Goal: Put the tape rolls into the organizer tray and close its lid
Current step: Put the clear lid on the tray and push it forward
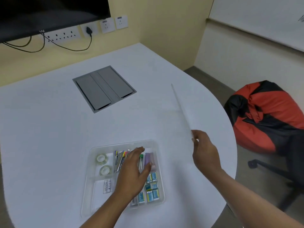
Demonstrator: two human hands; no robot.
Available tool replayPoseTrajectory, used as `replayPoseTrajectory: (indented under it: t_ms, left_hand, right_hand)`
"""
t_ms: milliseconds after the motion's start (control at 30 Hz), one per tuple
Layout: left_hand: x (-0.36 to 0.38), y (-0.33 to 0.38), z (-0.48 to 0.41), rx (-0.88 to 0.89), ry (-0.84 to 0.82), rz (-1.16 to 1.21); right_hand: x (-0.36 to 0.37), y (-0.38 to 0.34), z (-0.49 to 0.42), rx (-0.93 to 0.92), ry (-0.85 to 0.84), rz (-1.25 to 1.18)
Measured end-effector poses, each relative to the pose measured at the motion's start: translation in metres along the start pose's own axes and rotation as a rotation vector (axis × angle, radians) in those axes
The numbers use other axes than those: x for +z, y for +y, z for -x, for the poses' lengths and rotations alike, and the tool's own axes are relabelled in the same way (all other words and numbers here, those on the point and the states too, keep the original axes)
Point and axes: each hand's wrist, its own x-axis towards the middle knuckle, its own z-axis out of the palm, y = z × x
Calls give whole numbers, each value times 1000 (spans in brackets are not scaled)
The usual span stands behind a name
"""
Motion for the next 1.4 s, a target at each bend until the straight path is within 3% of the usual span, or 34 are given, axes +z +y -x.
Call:
replayPoseTrajectory:
  t_ms: [167, 400, 600, 733, 867, 1100, 1167, 1267, 1400]
  left_hand:
    - [-9, 14, -28, -31, 81, 66]
    - [-20, 15, -39, -31, 105, 107]
    - [-45, 2, -50, -68, 137, 113]
    - [-73, -6, -62, -112, 195, 147]
    - [-99, -21, -72, -216, 150, 217]
    - [-120, -39, -61, -188, 271, 544]
    - [-124, -54, -49, -238, 310, 599]
    - [-123, -81, -25, -327, 314, 573]
    - [-119, -113, 11, -367, 152, 316]
  right_hand:
    - [-25, -23, -31, -111, 99, -36]
    - [-28, -34, -28, -57, 97, -29]
    - [-39, -65, -28, 93, 143, -266]
    - [-50, -93, -37, 24, 196, -430]
    - [-64, -118, -45, -30, 163, -687]
    - [-43, -128, -53, 155, 240, -916]
    - [-23, -121, -47, 204, 144, -866]
    - [12, -109, -24, 204, -96, -595]
    - [54, -90, 13, 214, -343, -347]
